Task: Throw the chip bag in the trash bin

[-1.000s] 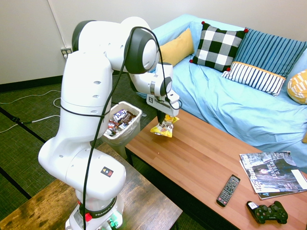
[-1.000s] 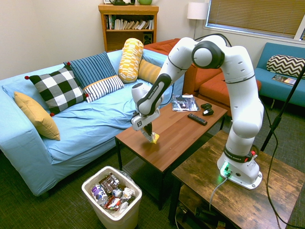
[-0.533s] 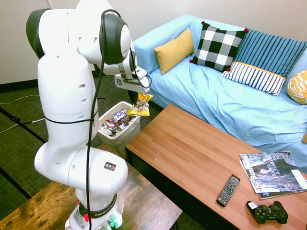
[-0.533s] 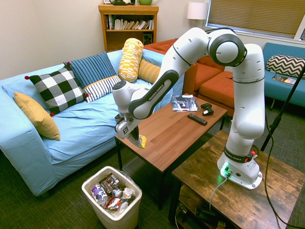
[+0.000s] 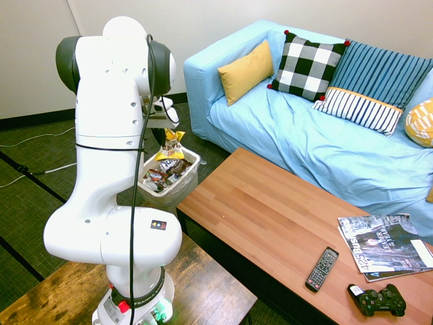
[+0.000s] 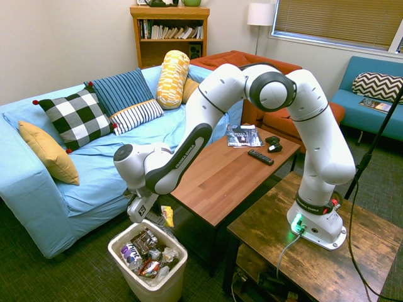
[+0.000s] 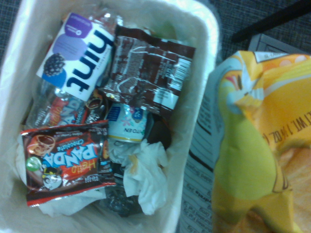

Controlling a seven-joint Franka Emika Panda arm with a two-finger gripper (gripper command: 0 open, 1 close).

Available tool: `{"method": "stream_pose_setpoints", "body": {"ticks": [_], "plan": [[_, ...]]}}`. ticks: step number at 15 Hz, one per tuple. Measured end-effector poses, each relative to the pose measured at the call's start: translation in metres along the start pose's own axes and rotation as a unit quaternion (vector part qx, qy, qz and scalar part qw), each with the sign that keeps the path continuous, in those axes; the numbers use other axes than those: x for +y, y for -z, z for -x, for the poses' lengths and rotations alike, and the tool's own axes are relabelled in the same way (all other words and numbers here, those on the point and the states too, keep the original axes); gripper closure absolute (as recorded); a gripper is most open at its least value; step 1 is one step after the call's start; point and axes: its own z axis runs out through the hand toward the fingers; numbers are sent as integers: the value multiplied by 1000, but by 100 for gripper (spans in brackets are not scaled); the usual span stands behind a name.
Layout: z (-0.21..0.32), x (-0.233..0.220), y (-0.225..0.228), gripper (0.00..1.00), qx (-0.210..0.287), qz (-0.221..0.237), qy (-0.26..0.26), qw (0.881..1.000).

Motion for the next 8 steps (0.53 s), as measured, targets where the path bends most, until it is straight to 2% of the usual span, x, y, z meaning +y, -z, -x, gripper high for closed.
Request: {"method": "stream_pose_setpoints", "body": {"ticks": [4, 8], "plan": [[8, -23, -21, 0, 5, 10, 14, 1000], [6, -26, -19, 0, 7, 7, 19, 1000]]}}
